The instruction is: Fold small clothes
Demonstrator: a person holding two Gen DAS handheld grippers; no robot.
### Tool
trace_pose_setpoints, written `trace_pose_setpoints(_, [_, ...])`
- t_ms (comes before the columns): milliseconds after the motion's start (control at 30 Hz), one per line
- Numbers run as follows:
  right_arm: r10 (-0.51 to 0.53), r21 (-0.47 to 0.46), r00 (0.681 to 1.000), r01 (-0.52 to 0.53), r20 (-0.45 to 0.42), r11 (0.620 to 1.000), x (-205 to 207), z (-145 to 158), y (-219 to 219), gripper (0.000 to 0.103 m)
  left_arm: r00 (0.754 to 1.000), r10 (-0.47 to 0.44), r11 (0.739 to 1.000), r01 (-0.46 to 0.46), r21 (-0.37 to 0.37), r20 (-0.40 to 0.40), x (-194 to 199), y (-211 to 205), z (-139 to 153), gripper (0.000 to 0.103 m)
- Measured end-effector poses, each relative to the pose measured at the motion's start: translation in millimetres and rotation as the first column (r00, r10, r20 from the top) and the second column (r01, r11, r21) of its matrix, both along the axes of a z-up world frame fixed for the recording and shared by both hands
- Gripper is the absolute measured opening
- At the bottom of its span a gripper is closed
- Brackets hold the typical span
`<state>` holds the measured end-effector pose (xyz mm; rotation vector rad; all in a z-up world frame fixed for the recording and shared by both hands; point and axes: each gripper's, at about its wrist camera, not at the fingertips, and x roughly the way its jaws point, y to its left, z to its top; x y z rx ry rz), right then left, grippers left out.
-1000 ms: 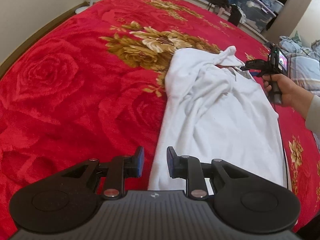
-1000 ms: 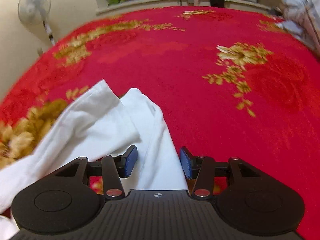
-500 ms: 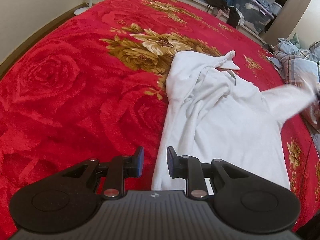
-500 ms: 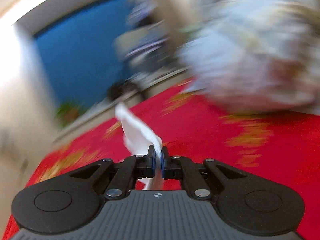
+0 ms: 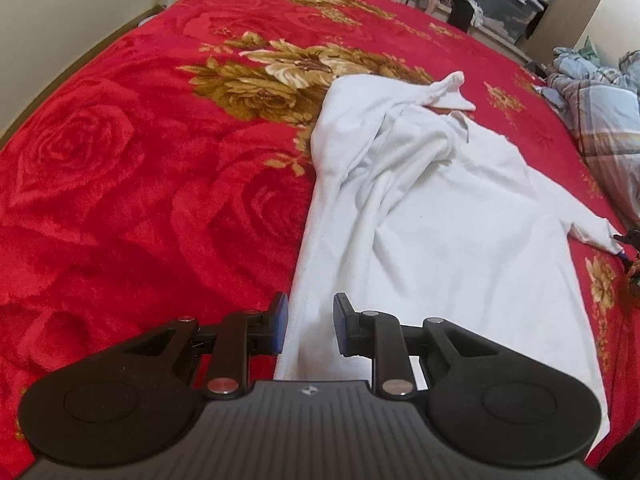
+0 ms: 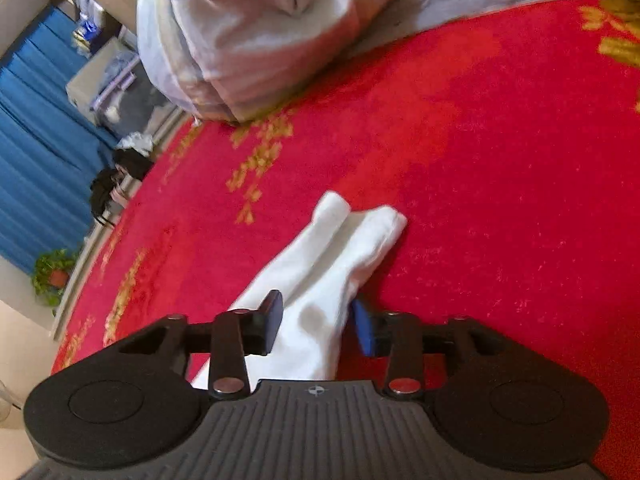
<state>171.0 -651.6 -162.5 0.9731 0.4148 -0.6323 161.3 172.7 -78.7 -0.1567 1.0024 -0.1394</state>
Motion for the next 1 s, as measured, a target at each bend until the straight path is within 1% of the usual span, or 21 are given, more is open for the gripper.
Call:
trace_pose_setpoints(33, [0.010, -0.008, 1.000, -0.010, -0.001, 1.000, 2.6, 0.2, -1.1, 0.003, 1.000, 0.003, 1.000, -0.003, 0.002, -0.002, 0.7, -0.2, -1.4, 0.027])
trace_pose_setpoints(67, [0.015, -0.024, 1.000, -0.015, -0.009, 1.000, 3.9, 1.4, -4.0, 0.003, 1.000, 0.007, 1.000, -0.007, 0.004, -0.002, 1.6, -0.2, -2.6, 0.027])
trace_pose_setpoints(133, [-0.024, -0.094, 1.000, 0.026, 0.018, 0.995, -1.7, 13.1, -12.5, 0.002, 1.000, 0.010, 1.000, -0.010, 0.001, 0.000, 2.8, -0.2, -3.6, 0.027])
trace_pose_setpoints(167, [-0.065, -0.129, 0.997, 0.069, 0.038, 0.989, -4.5, 20.3, -19.8, 0.002, 1.000, 0.010, 1.000, -0.010, -0.002, 0.000, 2.9, -0.7, -4.2, 0.027])
trace_pose_setpoints(200, [-0.102, -0.143, 0.994, 0.108, 0.043, 0.984, -10.1, 25.6, -23.0, 0.003, 1.000, 0.006, 1.000, -0.006, -0.004, 0.000, 3.3, -1.1, -4.7, 0.027])
trace_pose_setpoints(267, [-0.173, -0.172, 0.985, 0.172, 0.013, 0.970, -15.6, 28.6, -31.7, 0.004, 1.000, -0.010, 1.000, 0.010, -0.005, -0.001, 3.8, -4.0, -6.1, 0.027])
trace_pose_setpoints(300, [-0.180, -0.187, 0.984, 0.175, -0.008, 0.967, -15.6, 27.3, -33.1, 0.008, 1.000, -0.016, 1.000, 0.016, -0.004, -0.003, 4.2, -5.5, -6.9, 0.027])
trace_pose_setpoints(367, [-0.163, -0.169, 0.986, 0.154, -0.042, 0.974, -18.2, 25.7, -32.0, 0.008, 1.000, -0.025, 1.000, 0.025, -0.010, -0.007, 5.4, -6.9, -7.3, 0.027])
trace_pose_setpoints(433, [-0.178, -0.194, 0.982, 0.165, -0.056, 0.967, -19.2, 37.6, -21.8, 0.008, 1.000, -0.023, 0.999, 0.023, -0.026, 0.002, 6.6, -6.6, -5.5, 0.027])
trace_pose_setpoints(500, [-0.155, -0.230, 0.988, 0.145, -0.026, 0.962, -12.2, 59.2, -4.2, 0.009, 0.999, -0.009, 0.999, 0.011, -0.047, 0.033, 6.6, -5.6, 0.7, 0.027])
trace_pose_setpoints(567, [-0.085, -0.256, 0.996, 0.088, 0.023, 0.963, -4.9, 90.0, 24.3, 0.009, 0.996, -0.025, 0.998, 0.030, -0.053, 0.082, 8.8, -8.6, 10.4, 0.027])
trace_pose_setpoints(633, [0.007, -0.253, 0.998, 0.009, 0.063, 0.967, -0.9, 119.7, 57.8, 0.010, 0.992, -0.037, 0.997, 0.044, -0.060, 0.121, 18.3, -14.8, 21.0, 0.027])
trace_pose_setpoints(700, [0.121, -0.221, 0.987, -0.095, 0.106, 0.971, -2.1, 149.9, 99.4, 0.016, 0.986, -0.048, 0.996, 0.060, -0.069, 0.160, 37.3, -26.0, 34.2, 0.027])
trace_pose_setpoints(733, [0.176, -0.207, 0.975, -0.146, 0.136, 0.967, -4.0, 163.2, 121.7, 0.019, 0.980, -0.064, 0.995, 0.076, -0.062, 0.187, 47.7, -33.9, 40.8, 0.027])
trace_pose_setpoints(767, [0.243, -0.198, 0.957, -0.210, 0.157, 0.957, -8.0, 175.8, 146.0, 0.023, 0.973, -0.077, 0.995, 0.089, -0.047, 0.216, 59.5, -43.1, 46.8, 0.027])
trace_pose_setpoints(833, [0.350, -0.184, 0.921, -0.319, 0.174, 0.930, -17.8, 190.7, 189.0, 0.036, 0.964, -0.092, 0.995, 0.101, -0.026, 0.250, 88.9, -62.1, 55.5, 0.027])
trace_pose_setpoints(867, [0.419, -0.172, 0.891, -0.391, 0.178, 0.904, -18.7, 193.2, 209.3, 0.047, 0.963, -0.094, 0.994, 0.105, -0.027, 0.254, 104.7, -71.5, 57.8, 0.027])
trace_pose_setpoints(900, [0.471, -0.160, 0.863, -0.447, 0.183, 0.880, -20.1, 191.8, 225.3, 0.049, 0.960, -0.100, 0.993, 0.112, -0.032, 0.260, 122.0, -82.7, 59.5, 0.027])
trace_pose_setpoints(967, [0.542, -0.144, 0.818, -0.522, 0.195, 0.840, -19.7, 181.0, 253.4, 0.051, 0.957, -0.116, 0.992, 0.126, -0.022, 0.267, 151.1, -103.3, 60.3, 0.027])
trace_pose_setpoints(1000, [0.582, -0.152, 0.790, -0.562, 0.191, 0.813, -17.5, 171.2, 264.4, 0.051, 0.956, -0.124, 0.991, 0.132, -0.014, 0.266, 168.1, -115.6, 59.3, 0.027])
